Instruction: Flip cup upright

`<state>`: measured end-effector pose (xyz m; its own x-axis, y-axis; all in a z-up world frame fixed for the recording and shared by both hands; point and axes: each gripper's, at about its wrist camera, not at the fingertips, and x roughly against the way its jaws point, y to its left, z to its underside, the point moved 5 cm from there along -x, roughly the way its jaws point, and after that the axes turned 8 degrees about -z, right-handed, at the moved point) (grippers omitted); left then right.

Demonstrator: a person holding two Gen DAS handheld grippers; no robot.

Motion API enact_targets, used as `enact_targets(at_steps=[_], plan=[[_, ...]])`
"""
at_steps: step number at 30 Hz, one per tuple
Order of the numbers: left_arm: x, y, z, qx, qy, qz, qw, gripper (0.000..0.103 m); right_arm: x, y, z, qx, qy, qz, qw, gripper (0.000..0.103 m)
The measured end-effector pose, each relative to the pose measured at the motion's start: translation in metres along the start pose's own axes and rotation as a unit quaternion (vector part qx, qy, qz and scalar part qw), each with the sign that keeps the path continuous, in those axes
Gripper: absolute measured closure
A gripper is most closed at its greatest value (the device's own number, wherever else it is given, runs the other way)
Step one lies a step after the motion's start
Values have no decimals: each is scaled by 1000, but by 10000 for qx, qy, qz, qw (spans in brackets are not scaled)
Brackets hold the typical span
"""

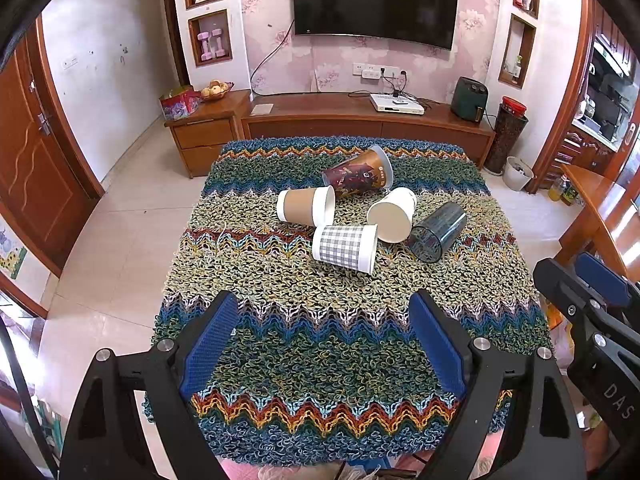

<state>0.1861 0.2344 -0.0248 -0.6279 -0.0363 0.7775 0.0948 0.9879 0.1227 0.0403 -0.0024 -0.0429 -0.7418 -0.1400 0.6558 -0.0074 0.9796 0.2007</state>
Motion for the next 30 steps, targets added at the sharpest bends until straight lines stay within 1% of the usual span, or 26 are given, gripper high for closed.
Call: enact_targets(at_steps=[30], plan=[[2, 0, -2, 6, -20, 24, 10000, 14, -3, 1, 2, 18, 6, 20, 10000, 41]])
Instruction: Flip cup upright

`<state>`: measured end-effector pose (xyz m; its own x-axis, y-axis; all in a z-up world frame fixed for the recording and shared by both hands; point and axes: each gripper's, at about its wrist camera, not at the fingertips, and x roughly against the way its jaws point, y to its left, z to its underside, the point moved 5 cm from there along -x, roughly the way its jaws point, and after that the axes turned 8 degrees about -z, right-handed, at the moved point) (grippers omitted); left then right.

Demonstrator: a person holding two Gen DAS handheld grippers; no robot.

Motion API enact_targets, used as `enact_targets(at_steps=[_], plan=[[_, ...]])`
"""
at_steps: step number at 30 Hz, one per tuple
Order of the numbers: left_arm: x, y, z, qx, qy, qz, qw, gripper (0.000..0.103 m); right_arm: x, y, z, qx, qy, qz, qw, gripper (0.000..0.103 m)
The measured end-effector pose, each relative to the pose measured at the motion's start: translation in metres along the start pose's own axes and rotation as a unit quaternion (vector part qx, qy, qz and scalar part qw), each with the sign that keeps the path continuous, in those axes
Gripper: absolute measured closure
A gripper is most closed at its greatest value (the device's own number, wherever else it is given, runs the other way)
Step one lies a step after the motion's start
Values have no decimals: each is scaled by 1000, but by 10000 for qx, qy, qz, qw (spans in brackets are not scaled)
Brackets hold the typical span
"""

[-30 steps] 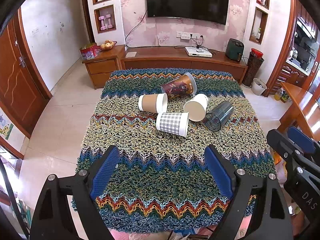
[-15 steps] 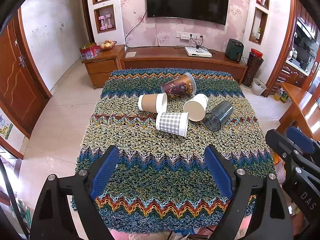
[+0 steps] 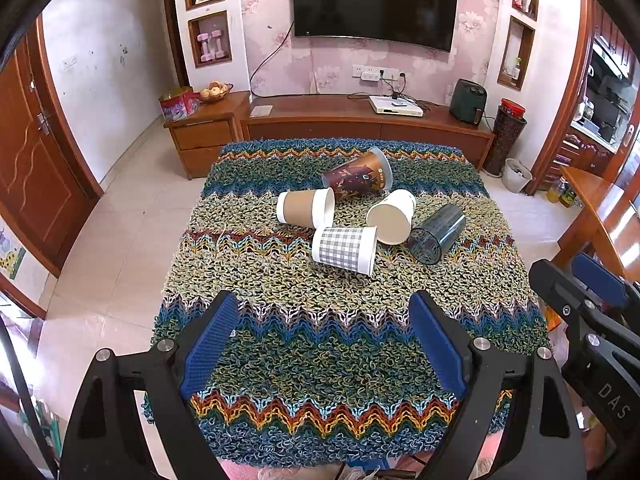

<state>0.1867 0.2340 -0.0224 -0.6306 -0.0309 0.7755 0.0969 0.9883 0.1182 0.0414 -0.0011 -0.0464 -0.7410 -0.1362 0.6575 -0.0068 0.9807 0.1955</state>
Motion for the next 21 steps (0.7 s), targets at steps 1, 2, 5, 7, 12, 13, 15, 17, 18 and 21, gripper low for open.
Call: enact_targets(at_steps=[1, 2, 5, 7, 12, 13, 15, 17, 18, 21], plan=[[-1, 1, -1, 5, 2, -2, 10000, 14, -1, 0, 0, 4, -5, 3, 10000, 41], [-1, 0, -1, 9, 4, -2, 10000, 14, -1, 0, 1, 5, -7, 3, 10000, 41], [-1, 0, -1, 12, -6, -3, 10000, 14, -2, -1, 2, 5, -1, 7, 10000, 41], [1, 0, -1, 12, -4, -1, 10000, 14, -2, 0, 2, 2, -4, 3, 10000, 41], [0, -1, -1, 12, 0, -1, 10000, 14, -2, 0, 2, 9, 2, 14, 10000, 41], [0, 0, -1, 14, -5, 4, 10000, 14, -2, 0, 3, 7, 6, 11, 10000, 41], [0, -1, -1, 13, -4, 0, 10000, 14, -2, -1, 3, 5, 10, 15, 10000, 41], [0, 0, 0, 14, -11, 4, 10000, 14, -3, -1, 4, 7, 1, 13, 10000, 41], [0, 0, 0, 15, -9, 4, 10000, 14, -3, -1, 4, 9, 4, 19, 10000, 41], [0, -1, -1, 8, -7, 6, 10000, 14, -4, -2, 5, 2, 16, 17, 10000, 41]])
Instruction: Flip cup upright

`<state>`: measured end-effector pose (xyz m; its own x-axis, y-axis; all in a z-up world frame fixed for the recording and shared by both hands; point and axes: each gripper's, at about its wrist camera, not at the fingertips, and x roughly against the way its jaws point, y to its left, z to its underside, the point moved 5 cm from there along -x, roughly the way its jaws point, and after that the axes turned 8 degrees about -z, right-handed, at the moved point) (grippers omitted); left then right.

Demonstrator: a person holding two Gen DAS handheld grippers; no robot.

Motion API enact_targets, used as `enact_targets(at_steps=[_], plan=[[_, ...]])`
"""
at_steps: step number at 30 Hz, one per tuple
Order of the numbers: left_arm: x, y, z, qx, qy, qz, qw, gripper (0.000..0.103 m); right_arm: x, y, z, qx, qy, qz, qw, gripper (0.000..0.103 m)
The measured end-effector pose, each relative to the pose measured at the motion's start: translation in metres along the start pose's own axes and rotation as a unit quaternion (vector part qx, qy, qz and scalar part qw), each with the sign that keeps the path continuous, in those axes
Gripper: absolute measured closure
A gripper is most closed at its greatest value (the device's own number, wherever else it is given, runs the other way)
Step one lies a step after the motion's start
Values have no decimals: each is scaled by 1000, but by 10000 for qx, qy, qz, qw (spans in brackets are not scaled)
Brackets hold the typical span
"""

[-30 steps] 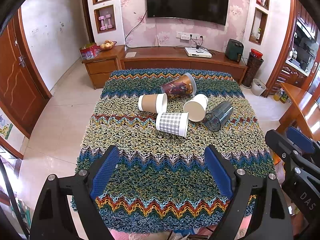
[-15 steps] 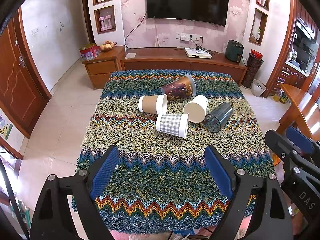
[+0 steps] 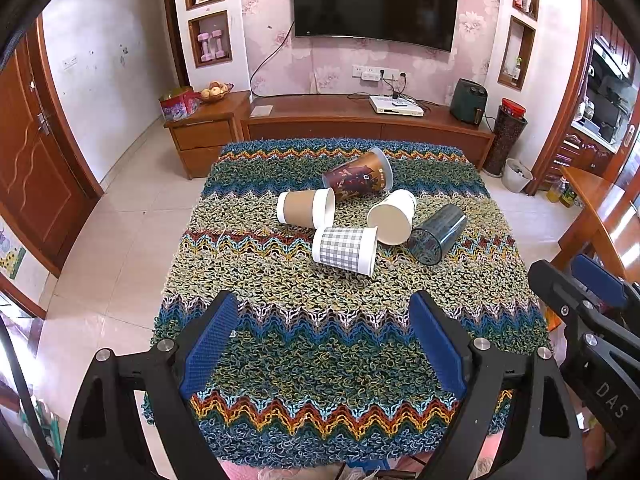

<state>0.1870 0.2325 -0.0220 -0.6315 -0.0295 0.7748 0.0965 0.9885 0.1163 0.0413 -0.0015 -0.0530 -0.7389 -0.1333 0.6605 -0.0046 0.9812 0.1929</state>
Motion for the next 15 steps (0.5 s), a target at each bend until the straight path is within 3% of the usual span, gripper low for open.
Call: enact_targets(at_steps=[15], plan=[[0, -1, -1, 4, -2, -8, 10000, 14, 2, -2, -3, -24, 38, 11, 10000, 41]])
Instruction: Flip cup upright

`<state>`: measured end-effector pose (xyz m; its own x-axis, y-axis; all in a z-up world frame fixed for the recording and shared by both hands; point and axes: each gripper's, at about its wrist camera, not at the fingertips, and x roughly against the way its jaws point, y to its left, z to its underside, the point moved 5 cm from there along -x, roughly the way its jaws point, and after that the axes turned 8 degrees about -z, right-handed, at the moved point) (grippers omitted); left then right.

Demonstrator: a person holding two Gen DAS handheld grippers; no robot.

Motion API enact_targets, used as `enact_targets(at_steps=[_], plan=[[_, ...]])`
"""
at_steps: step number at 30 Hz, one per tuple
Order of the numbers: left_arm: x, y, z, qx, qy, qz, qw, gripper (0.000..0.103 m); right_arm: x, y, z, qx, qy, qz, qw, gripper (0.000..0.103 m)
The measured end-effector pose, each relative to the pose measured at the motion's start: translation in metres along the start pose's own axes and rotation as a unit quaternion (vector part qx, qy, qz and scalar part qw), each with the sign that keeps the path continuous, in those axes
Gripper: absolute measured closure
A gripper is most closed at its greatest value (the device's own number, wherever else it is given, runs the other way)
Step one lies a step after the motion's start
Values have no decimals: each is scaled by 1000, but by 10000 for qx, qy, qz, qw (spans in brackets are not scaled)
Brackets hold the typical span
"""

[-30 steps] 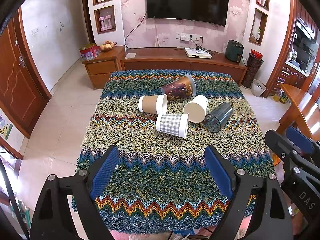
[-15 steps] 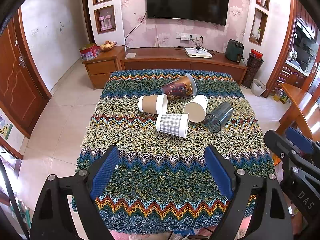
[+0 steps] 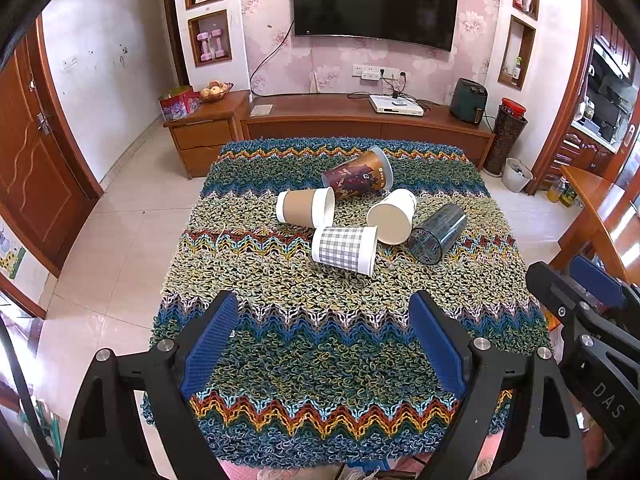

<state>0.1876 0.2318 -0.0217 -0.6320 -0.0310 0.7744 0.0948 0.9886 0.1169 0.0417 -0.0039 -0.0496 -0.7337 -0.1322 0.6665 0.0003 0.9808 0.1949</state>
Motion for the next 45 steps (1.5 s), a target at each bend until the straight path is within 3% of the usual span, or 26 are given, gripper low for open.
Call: enact_targets(at_steps=[29, 41, 45], plan=[[-24, 2, -5, -12, 72, -72, 9999, 14, -19, -17, -6, -45, -66, 268, 9996, 41], [-62, -3, -8, -111, 346, -166, 9992, 14, -77, -40, -21, 746, 299, 531, 9954, 41], [-76, -4, -7, -108, 463, -206, 9987, 14, -108, -50, -29, 1436, 478, 635, 9864, 41]])
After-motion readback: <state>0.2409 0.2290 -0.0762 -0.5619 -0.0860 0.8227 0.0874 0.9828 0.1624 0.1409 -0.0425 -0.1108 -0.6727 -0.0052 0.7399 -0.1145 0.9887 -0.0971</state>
